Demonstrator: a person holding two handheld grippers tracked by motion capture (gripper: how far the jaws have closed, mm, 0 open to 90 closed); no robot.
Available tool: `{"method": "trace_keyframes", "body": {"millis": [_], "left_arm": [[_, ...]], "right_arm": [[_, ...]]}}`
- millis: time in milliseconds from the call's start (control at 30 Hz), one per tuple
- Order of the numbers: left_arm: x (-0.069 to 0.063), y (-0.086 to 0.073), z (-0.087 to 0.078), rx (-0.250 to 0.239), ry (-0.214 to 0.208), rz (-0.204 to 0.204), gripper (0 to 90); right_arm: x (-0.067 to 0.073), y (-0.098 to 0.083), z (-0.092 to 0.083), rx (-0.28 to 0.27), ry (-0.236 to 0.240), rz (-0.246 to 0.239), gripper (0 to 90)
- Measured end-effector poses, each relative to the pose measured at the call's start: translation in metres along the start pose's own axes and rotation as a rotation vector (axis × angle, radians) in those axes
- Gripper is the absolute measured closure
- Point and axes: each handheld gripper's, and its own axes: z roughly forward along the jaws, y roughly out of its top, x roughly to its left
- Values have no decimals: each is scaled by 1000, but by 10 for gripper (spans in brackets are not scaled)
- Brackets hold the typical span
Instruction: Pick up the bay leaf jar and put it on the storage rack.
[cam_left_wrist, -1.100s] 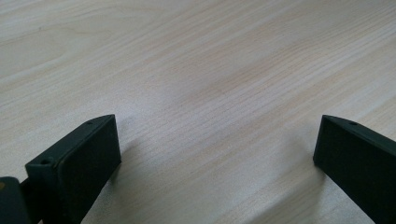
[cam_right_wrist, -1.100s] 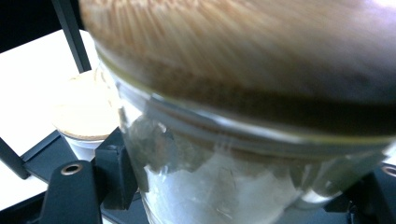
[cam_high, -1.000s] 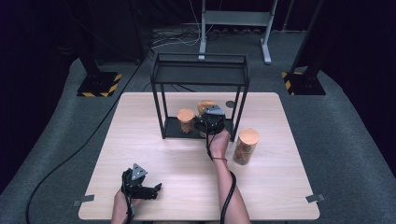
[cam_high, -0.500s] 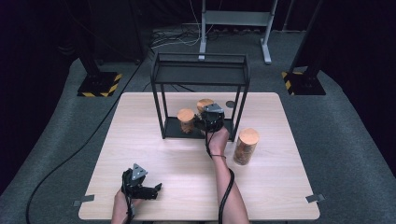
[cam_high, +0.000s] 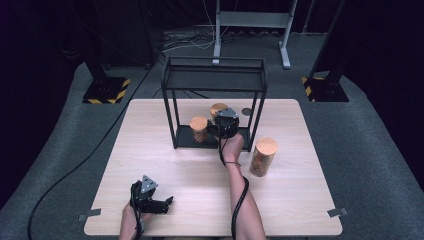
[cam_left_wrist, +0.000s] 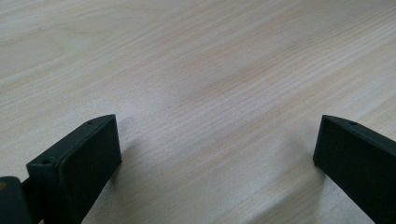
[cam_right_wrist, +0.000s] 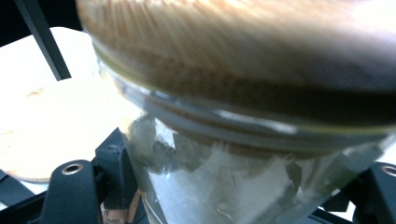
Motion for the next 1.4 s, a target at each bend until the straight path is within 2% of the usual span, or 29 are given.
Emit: {"method": "trace_keyframes", "body": {"millis": [733, 1400], "left_arm": [[0, 0, 0, 0, 0, 1, 0], [0, 0, 0, 0, -1, 2, 0]], "right_arm": [[1, 5, 11, -7, -2, 7, 249], [2, 5, 12, -2, 1, 16, 249]]}}
